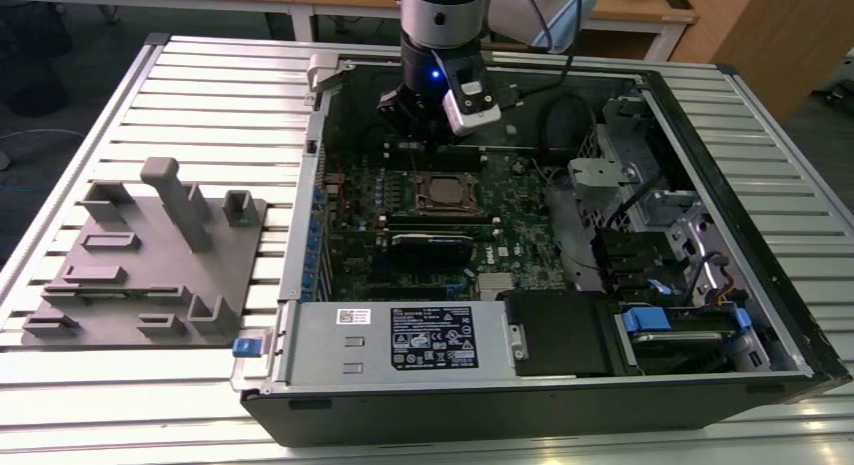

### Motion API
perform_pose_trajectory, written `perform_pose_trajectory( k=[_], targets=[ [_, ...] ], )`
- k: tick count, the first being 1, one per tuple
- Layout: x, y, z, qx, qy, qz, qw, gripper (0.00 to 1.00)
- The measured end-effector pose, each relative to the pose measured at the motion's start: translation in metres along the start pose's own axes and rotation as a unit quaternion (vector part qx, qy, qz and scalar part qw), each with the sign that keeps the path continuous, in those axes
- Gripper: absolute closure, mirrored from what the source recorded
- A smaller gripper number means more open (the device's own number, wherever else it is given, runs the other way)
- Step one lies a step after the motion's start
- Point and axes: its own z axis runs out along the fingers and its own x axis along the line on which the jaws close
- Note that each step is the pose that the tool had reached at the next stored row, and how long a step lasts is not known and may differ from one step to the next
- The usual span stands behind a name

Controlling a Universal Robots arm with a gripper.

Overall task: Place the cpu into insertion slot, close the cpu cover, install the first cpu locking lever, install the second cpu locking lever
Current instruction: 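Install the first cpu locking lever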

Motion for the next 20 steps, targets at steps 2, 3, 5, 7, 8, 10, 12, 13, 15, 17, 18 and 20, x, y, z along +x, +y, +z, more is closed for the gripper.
perform_pose_trajectory(
  k=[2, 3, 5, 7, 8, 10, 12, 13, 15, 17, 18, 20],
  targets=[
    [0.0001, 0.0, 0.0, 0.0001, 0.0003, 0.0, 1.0, 0.9],
    [0.0001, 0.0, 0.0, 0.0005, 0.0032, 0.0, 0.99999, 0.9],
    [-0.0001, 0.0, 0.0003, 0.0018, 0.0123, 0.0, 0.99992, 0.9],
    [-0.0001, 0.0, 0.0002, 0.0022, 0.0143, 0.001, 0.9999, 0.9],
    [-0.0001, 0.0, 0.0002, 0.0022, 0.0145, 0.001, 0.99989, 0.9],
    [-0.0002, 0.0, 0.0002, 0.0023, 0.015, 0.0, 0.99988, 0.9],
    [0.0001, 0.0, 0.0003, 0.0022, 0.0152, 0.0, 0.99988, 0.9],
    [0.0009, -0.0001, 0.0004, 0.0022, 0.0152, 0.0, 0.99988, 0.9],
    [0.0041, -0.0006, 0.0002, 0.0023, 0.0152, 0.0, 0.99988, 0.9],
    [0.0079, -0.0012, 0.0002, 0.0023, 0.0152, 0.0, 0.99988, 0.9],
    [0.0099, -0.0015, 0.0001, 0.0023, 0.0152, 0.0, 0.99988, 0.9],
    [0.0136, -0.002, 0.0001, 0.0023, 0.0152, 0.0, 0.99988, 0.9]
  ],
)
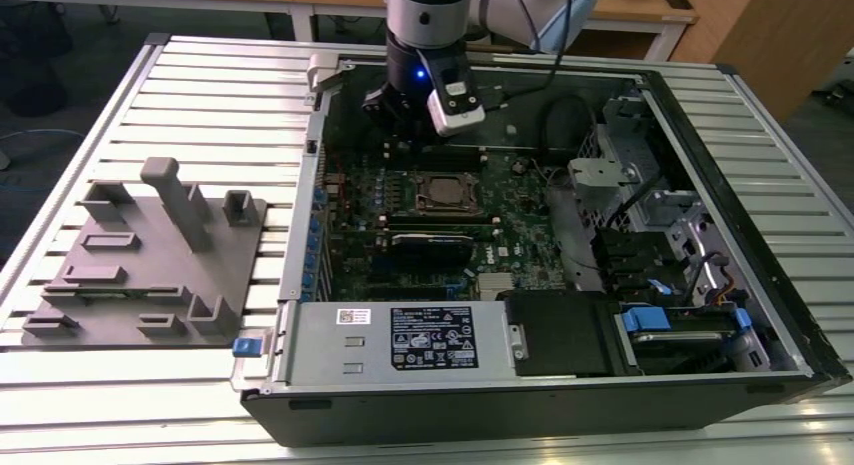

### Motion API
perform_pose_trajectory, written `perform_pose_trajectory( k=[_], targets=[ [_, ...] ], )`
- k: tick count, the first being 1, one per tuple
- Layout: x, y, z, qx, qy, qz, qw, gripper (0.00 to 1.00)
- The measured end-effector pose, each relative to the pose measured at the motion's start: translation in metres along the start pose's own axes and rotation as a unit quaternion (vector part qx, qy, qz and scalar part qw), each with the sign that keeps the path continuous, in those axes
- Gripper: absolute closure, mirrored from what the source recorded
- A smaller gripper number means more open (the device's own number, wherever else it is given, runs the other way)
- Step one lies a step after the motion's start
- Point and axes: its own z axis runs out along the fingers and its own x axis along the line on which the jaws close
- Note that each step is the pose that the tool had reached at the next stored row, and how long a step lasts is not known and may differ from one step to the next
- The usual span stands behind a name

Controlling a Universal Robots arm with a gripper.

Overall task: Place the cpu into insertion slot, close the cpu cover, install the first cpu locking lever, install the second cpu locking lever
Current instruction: 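Install the first cpu locking lever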

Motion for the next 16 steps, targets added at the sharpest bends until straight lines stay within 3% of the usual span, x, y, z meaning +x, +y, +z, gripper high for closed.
perform_pose_trajectory(
  k=[9, 13, 16],
  targets=[
    [0.0107, -0.0016, 0.0, 0.0, 0.0, 0.0, 1.0, 0.9],
    [0.0114, -0.0017, -0.0001, -0.0003, 0.0001, 0.0, 1.0, 0.9],
    [0.0114, -0.002, 0.0, -0.0096, 0.0014, 0.0, 0.99995, 0.9]
  ],
)
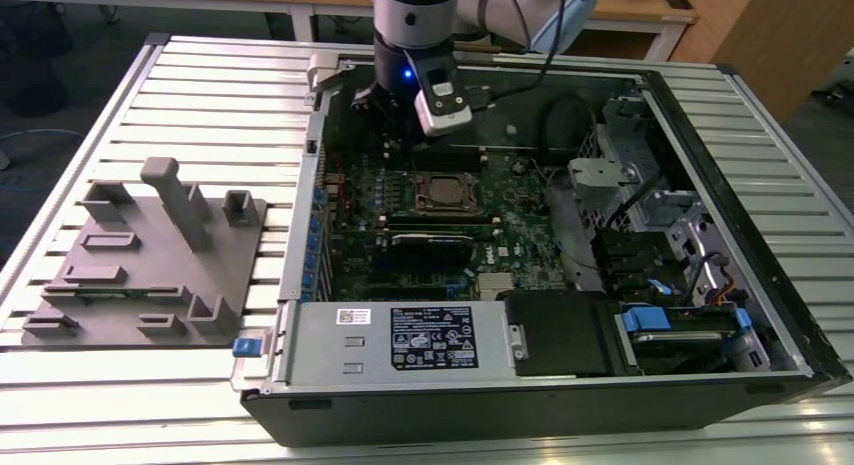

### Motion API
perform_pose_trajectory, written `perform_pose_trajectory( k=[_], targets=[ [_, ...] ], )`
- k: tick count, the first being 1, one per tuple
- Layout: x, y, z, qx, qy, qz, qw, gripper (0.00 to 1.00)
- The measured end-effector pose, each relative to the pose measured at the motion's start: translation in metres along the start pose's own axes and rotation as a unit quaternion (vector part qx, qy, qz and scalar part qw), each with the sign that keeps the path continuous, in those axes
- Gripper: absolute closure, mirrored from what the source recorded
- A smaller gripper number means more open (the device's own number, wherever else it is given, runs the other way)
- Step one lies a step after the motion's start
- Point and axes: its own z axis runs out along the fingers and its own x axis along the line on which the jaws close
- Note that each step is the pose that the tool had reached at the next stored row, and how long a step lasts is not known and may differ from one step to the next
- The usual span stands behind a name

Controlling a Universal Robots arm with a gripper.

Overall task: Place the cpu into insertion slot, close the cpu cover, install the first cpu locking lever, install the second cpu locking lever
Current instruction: 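Install the first cpu locking lever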

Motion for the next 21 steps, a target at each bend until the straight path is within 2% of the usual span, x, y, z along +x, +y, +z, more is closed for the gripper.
perform_pose_trajectory(
  k=[2, 5, 6, 7, 13, 21],
  targets=[
    [0.0, -0.0005, 0.0, -0.0072, 0.0011, 0.0, 0.99997, 0.9],
    [0.0, -0.0013, -0.0001, -0.0216, 0.0033, 0.0, 0.99976, 0.9],
    [0.0002, -0.0016, -0.0001, -0.0249, 0.0038, 0.0, 0.99968, 0.9],
    [0.0005, -0.0018, -0.0001, -0.0268, 0.0041, 0.0, 0.99963, 0.9],
    [0.0015, -0.0023, 0.0005, -0.0311, 0.0053, -0.01, 0.99945, 0.9],
    [0.0015, -0.0023, 0.0006, -0.0311, 0.0059, -0.018, 0.99933, 0.9]
  ],
)
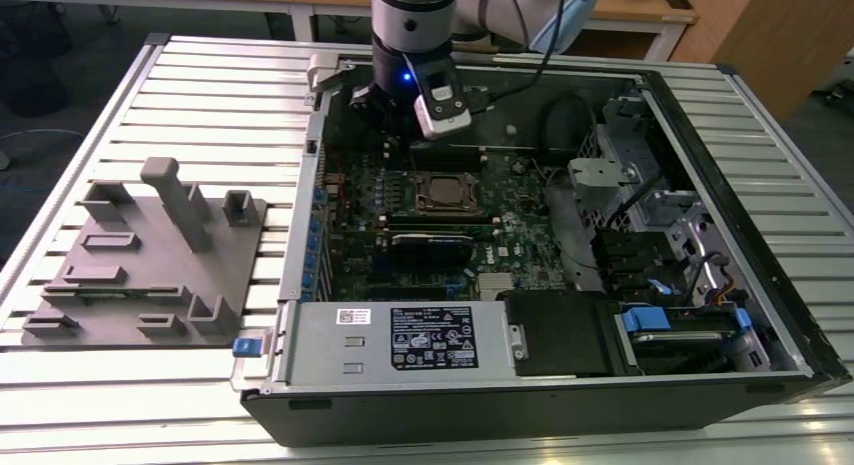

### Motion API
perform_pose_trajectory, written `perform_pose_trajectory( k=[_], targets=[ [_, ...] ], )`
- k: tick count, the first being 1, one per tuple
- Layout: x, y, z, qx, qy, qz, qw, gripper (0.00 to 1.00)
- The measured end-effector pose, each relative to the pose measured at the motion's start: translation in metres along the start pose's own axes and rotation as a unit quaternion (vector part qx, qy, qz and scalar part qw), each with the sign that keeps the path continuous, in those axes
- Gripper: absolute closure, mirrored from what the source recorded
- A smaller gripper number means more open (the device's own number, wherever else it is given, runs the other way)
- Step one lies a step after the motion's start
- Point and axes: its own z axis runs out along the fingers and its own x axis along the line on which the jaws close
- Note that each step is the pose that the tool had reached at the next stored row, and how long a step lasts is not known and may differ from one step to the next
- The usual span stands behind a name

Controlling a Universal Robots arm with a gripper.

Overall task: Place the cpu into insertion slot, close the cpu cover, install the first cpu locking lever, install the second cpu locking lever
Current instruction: 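Install the first cpu locking lever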

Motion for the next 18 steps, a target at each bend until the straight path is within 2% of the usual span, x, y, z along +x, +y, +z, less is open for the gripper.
perform_pose_trajectory(
  k=[4, 9, 10, 11, 13, 14, 15, 18],
  targets=[
    [0.0, 0.0, 0.0, 0.0004, 0.0029, -0.025, 0.99967, 0.9],
    [0.0, 0.0, 0.0, 0.0005, 0.0065, -0.058, 0.99831, 0.9],
    [0.0, -0.0001, 0.0001, -0.0008, 0.0071, -0.062, 0.99803, 0.9],
    [0.0, -0.0001, 0.0003, -0.0047, 0.0075, -0.065, 0.99785, 0.9],
    [0.0, -0.0001, 0.0004, -0.0195, 0.0087, -0.068, 0.99745, 0.9],
    [0.0, -0.0001, 0.0005, -0.0246, 0.009, -0.069, 0.99726, 0.9],
    [0.0, -0.0003, 0.0005, -0.027, 0.0093, -0.07, 0.99712, 0.9],
    [0.0003, -0.0008, 0.0009, -0.0311, 0.0101, -0.074, 0.9967, 0.9]
  ],
)
